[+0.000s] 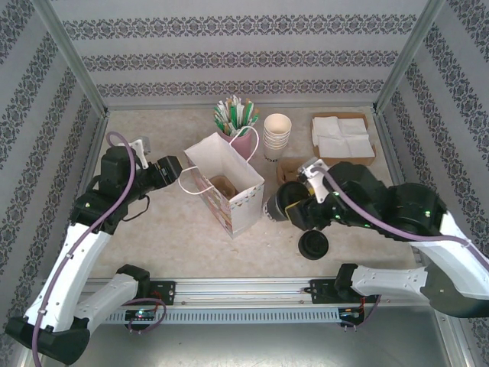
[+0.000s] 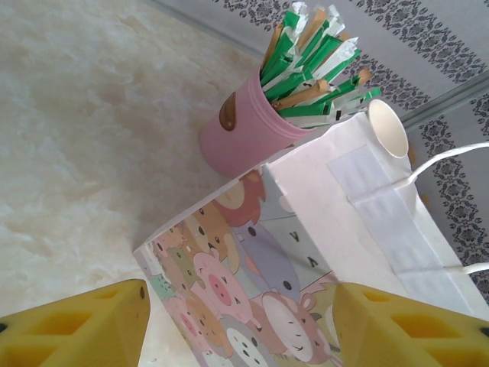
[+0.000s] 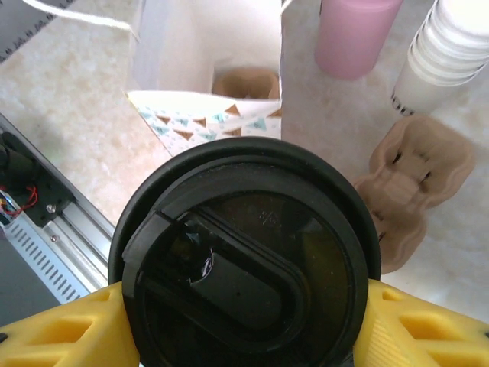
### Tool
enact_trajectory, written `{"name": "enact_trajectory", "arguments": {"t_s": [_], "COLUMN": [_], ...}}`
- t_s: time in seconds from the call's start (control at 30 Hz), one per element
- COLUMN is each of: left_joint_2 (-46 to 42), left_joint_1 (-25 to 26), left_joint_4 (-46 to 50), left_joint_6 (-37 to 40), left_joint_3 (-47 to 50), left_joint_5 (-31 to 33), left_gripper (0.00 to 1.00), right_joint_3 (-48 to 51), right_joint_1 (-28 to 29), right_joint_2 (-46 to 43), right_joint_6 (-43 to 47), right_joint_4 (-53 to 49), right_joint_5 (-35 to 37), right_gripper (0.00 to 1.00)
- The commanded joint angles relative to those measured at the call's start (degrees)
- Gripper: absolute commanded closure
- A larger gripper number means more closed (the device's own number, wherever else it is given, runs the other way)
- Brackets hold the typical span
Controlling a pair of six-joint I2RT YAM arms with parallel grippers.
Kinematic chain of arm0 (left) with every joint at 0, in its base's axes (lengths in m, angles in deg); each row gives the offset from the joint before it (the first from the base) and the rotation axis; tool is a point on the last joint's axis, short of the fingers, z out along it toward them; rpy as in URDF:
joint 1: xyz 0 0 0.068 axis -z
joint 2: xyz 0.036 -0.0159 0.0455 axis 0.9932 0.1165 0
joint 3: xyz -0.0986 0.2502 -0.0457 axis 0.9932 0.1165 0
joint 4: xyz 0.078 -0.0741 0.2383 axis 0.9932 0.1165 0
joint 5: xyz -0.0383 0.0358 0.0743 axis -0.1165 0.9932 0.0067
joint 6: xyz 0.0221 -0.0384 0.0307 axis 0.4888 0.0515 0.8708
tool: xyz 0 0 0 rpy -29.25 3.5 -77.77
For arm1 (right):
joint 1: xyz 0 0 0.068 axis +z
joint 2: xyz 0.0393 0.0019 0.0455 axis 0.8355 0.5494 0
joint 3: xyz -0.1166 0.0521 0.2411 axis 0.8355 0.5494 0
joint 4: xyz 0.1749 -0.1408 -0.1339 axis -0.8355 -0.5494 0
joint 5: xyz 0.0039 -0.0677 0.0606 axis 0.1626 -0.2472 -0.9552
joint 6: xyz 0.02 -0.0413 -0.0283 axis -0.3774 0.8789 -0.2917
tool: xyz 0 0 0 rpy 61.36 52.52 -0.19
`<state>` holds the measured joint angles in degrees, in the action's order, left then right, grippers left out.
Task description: Pack the takeout coffee
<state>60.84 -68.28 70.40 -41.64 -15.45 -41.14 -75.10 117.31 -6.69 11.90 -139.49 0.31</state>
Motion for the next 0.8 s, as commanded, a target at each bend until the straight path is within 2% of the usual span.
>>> {"name": "enact_trajectory", "arguments": {"t_s": [0.0, 0.27, 0.47, 0.63, 0.77], "left_joint_2": [1.2, 5.1, 13.1, 21.0, 24.1], "left_joint_1": [0.7, 0.7, 0.3, -2.9, -4.9], "left_joint_4": [1.8, 3.5, 4.8, 1.0, -1.6], "left_joint_6": [2.0, 6.7, 11.8, 10.5, 9.4], "left_joint_3": [-3.3, -8.6, -13.7, -15.5, -15.5], "left_joint_5": [1.0, 4.1, 12.9, 8.7, 5.3], "left_gripper": [0.34, 0.37, 0.46, 0.53, 0.54], "right_joint_3": [-6.1, -25.4, -39.9, -51.0, -56.2], "right_joint_1": [0.7, 0.7, 0.6, 0.4, -0.9], "right_joint_2": [3.1, 19.3, 34.5, 45.9, 52.4], "right_joint_6": [3.4, 7.0, 8.7, 8.9, 8.1], "right_joint_4": [-2.1, -1.5, -5.2, -10.7, -15.1], "right_joint_5": [3.7, 8.4, 9.7, 9.1, 9.1], "right_gripper": [0.37, 0.37, 0.37, 0.38, 0.38]}}
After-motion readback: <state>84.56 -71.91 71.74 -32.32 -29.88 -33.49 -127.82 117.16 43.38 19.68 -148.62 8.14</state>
